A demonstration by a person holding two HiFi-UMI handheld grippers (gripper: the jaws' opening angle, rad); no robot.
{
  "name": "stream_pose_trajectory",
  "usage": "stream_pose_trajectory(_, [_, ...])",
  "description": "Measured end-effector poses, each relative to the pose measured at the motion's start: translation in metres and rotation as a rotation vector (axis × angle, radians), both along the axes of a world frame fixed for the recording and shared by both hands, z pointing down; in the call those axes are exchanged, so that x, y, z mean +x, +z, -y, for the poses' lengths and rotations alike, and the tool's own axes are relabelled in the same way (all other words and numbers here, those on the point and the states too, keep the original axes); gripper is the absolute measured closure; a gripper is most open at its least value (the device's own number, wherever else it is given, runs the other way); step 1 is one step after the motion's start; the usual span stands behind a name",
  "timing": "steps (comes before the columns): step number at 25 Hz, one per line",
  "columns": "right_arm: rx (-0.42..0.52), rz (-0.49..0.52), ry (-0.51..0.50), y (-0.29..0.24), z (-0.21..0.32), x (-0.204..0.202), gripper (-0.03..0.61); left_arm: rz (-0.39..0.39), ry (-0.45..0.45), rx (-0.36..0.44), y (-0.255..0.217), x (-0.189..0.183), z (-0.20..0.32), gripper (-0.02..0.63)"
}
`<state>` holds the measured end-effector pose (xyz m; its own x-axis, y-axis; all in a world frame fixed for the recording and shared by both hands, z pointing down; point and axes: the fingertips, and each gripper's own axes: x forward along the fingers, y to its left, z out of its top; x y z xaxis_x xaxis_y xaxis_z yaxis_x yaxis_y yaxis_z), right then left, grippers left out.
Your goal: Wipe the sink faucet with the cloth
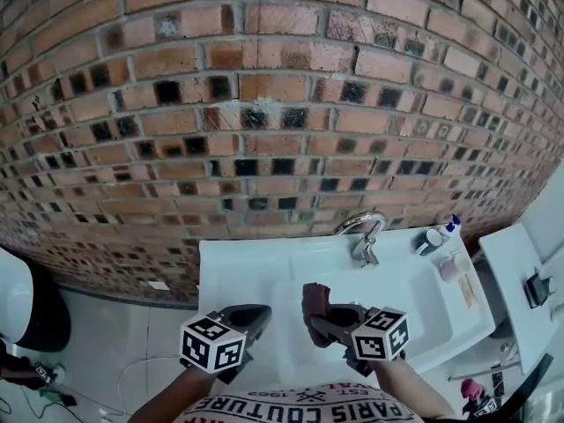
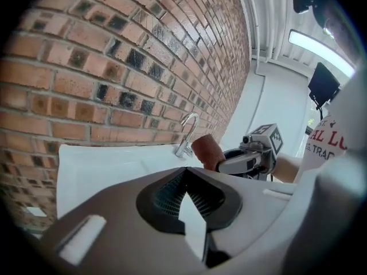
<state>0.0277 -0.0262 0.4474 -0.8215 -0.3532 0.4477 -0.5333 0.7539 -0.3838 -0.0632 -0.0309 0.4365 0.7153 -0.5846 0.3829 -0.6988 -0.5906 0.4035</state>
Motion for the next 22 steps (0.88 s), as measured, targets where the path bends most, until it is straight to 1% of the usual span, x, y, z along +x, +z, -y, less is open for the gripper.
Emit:
stream_pose_trajectory(2, [0.0, 0.007, -0.017, -0.001, -0.008, -0.003, 0.491, 0.018, 0.0, 0.01, -0.002, 0.001, -0.005, 0.609])
stream_pose_trajectory(8, [0.021, 0.01, -0.028, -0.003, -0.019, -0.003, 0.491, 0.035, -0.001, 0.013, -0.003, 0.004, -0.015, 0.609])
stream_pose_trajectory(15, [0.01, 0.027, -0.024, 0.0, -0.03, 0.0, 0.491, 0.047, 0.018, 0.011, -0.002, 0.016, -0.025, 0.609])
stream_pose_trajectory(22, [0.018, 0.043, -0.016, -0.004, -0.032, 0.002, 0.491, 0.054, 0.017, 0.019, -0.005, 0.019, -0.03, 0.609])
